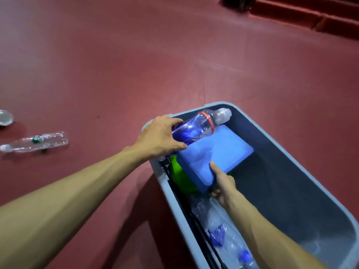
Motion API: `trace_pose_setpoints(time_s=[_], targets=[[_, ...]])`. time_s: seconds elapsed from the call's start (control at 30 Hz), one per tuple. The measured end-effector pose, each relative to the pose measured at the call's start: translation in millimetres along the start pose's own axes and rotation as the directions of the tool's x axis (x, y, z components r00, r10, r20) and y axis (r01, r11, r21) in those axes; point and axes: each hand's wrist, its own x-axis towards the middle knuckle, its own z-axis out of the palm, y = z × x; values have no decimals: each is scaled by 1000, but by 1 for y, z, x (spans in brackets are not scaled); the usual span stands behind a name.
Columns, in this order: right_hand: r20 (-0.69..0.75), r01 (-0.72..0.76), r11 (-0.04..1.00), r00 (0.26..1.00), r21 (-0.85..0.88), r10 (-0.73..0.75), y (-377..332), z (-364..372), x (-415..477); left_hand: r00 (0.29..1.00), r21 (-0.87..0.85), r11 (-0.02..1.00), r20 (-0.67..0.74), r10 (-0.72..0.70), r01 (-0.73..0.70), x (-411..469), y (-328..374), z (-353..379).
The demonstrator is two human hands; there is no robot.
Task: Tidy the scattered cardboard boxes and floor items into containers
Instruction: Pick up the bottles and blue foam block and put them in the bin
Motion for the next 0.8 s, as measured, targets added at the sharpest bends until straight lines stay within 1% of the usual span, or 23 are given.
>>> trace_pose_setpoints(time_s=[0.07, 0.1, 0.17, 0.2, 0.23, 0.27, 0.37, 0.43, 0.47, 0.5, 0.53, 0.6, 0.63, 0.7, 0.73, 0.77, 0.8], targets=[[21, -47, 998, 999, 31, 46, 2, 6, 8, 1000, 1, 1000, 17, 23, -23, 8, 0, 7], [49, -56, 998, 997, -10, 57, 4, 9, 10, 999, 2, 999, 29, 32, -32, 11, -1, 11], [93, -62, 981, 992, -182, 80, 6, 11, 15, 997, 26, 999, 67, 36, -38, 18, 0, 19], [81, -48, 962, 994, -267, 72, 6, 10, 15, 995, 42, 999, 95, 25, -29, 21, 1, 24], [55, -22, 952, 998, -305, 41, 5, 7, 14, 993, 60, 998, 117, 19, -26, 23, 2, 29], [41, 3, 960, 999, -281, 9, 2, 3, 12, 990, 77, 997, 139, 14, -25, 25, 4, 34], [78, 65, 993, 995, -103, -58, -14, -16, 2, 977, 114, 993, 212, 12, -37, 27, 13, 49], [175, 74, 997, 982, -10, -72, -24, -31, -7, 967, 127, 989, 252, 42, -76, 26, 23, 60], [243, 51, 998, 968, 43, -60, -29, -38, -12, 960, 136, 985, 273, 69, -109, 24, 30, 65], [279, 27, 995, 959, 96, -53, -34, -44, -17, 951, 135, 980, 291, 102, -147, 22, 38, 70], [274, 40, 992, 959, 123, -73, -39, -49, -19, 942, 116, 978, 308, 132, -175, 19, 47, 76], [173, 124, 985, 974, 121, -144, -48, -56, -22, 916, 33, 977, 357, 185, -210, 14, 64, 86], [106, 155, 982, 980, 110, -167, -50, -60, -23, 892, -13, 975, 401, 208, -222, 12, 72, 91], [12, 193, 980, 981, 39, -194, -47, -73, -22, 824, -73, 971, 516, 233, -229, 9, 81, 99], [-26, 218, 975, 975, -46, -220, -43, -82, -21, 789, -63, 968, 568, 236, -244, 8, 82, 102], [-60, 257, 951, 961, -173, -271, -38, -93, -21, 766, -33, 962, 598, 235, -270, 6, 82, 104], [-69, 294, 895, 940, -335, -334, -32, -106, -22, 757, -3, 957, 611, 232, -291, 5, 80, 106]])
